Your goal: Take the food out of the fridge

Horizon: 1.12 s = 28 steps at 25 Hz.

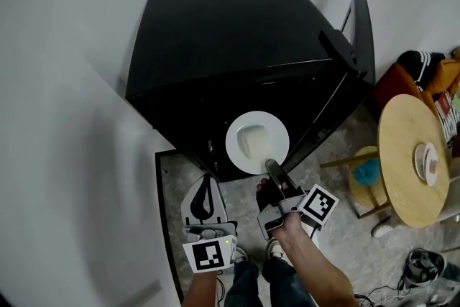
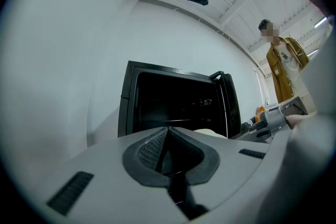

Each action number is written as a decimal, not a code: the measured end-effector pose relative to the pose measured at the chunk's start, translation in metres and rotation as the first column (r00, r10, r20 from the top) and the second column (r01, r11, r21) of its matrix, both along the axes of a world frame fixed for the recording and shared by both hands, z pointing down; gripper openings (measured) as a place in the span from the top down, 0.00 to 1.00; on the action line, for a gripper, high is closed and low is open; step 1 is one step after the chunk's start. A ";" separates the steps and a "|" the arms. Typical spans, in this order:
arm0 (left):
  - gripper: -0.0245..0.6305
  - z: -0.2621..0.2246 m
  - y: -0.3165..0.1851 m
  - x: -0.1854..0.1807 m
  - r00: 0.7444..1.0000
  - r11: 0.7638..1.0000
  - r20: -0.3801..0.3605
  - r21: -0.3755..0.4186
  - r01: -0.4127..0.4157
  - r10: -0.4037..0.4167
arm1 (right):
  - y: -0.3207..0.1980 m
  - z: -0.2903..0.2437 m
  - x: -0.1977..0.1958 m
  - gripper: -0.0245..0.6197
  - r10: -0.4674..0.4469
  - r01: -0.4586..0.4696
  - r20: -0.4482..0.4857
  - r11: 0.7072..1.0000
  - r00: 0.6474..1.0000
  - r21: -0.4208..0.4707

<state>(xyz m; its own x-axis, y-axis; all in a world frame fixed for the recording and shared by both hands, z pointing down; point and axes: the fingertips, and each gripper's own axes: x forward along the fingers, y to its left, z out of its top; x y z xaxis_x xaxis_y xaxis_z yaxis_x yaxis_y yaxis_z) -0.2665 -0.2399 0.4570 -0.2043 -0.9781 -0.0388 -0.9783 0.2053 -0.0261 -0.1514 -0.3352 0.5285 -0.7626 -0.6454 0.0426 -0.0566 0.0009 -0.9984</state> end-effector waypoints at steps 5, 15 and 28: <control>0.94 -0.017 0.005 0.002 1.000 1.000 -0.007 0.004 0.003 -0.003 | 0.012 -0.027 0.012 0.92 0.005 -0.005 0.010 1.000 1.000 -0.008; 0.94 -0.057 0.018 0.009 1.000 1.000 0.026 0.008 -0.007 0.006 | 0.036 -0.085 0.036 0.92 0.012 -0.012 0.022 1.000 1.000 -0.016; 0.94 -0.120 0.026 0.015 0.999 0.999 0.040 0.040 -0.010 0.008 | 0.053 -0.164 0.061 0.92 0.026 -0.026 0.037 1.000 0.999 -0.018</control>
<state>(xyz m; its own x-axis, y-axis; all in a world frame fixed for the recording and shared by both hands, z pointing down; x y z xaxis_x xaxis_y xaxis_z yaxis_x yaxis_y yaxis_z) -0.2519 -0.2143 0.3370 -0.1929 -0.9774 -0.0860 -0.9785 0.1981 -0.0570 -0.0903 -0.2825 0.3647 -0.7468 -0.6645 0.0262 -0.0196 -0.0174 -0.9997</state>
